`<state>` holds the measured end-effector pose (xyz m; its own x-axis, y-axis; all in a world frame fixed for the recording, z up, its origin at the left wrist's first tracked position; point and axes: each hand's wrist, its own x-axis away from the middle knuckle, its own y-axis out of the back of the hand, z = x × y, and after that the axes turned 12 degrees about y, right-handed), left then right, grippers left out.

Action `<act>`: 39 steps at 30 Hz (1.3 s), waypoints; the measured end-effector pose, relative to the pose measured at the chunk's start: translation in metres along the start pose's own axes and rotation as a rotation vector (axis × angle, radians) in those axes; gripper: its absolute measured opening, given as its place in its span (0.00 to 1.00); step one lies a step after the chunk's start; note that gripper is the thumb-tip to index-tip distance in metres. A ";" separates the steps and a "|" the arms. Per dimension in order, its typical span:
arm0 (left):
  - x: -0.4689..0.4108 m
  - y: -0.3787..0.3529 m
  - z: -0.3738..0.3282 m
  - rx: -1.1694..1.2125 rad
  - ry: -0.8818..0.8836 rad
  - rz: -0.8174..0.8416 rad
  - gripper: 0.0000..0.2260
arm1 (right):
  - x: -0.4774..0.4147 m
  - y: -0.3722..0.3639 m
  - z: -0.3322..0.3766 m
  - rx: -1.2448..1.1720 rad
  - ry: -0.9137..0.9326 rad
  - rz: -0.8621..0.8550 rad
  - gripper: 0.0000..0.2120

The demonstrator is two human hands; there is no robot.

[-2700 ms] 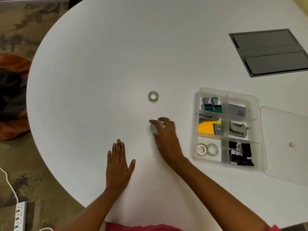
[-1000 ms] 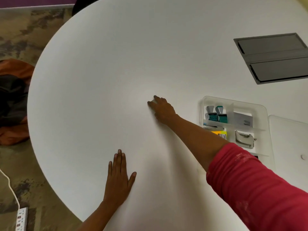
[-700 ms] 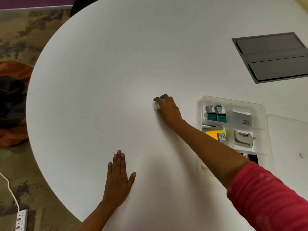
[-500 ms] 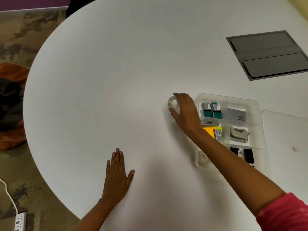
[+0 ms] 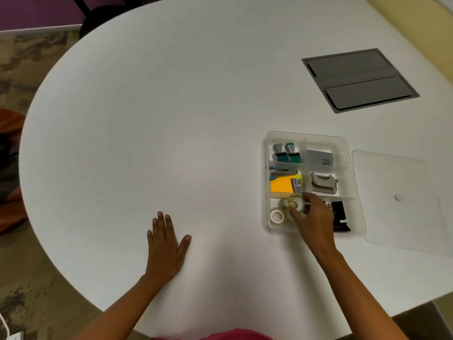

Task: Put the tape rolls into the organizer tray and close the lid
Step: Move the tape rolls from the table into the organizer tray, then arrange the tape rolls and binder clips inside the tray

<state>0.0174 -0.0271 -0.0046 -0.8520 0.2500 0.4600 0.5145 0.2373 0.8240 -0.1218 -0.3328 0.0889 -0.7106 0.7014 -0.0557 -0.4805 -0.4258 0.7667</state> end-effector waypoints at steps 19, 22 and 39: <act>0.057 -0.007 -0.150 0.188 -0.398 0.132 0.22 | 0.024 -0.007 0.001 0.058 0.150 -0.038 0.16; 0.056 -0.005 -0.168 0.193 -0.462 0.088 0.19 | 0.025 0.007 -0.008 0.129 0.152 -0.084 0.11; 0.038 -0.018 -0.204 0.349 -0.322 0.075 0.10 | 0.010 0.010 -0.038 0.718 0.233 0.303 0.14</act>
<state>-0.0437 -0.2131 0.0657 -0.7663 0.5433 0.3430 0.6223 0.4946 0.6067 -0.1531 -0.3516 0.0714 -0.8838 0.4437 0.1485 0.1400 -0.0521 0.9888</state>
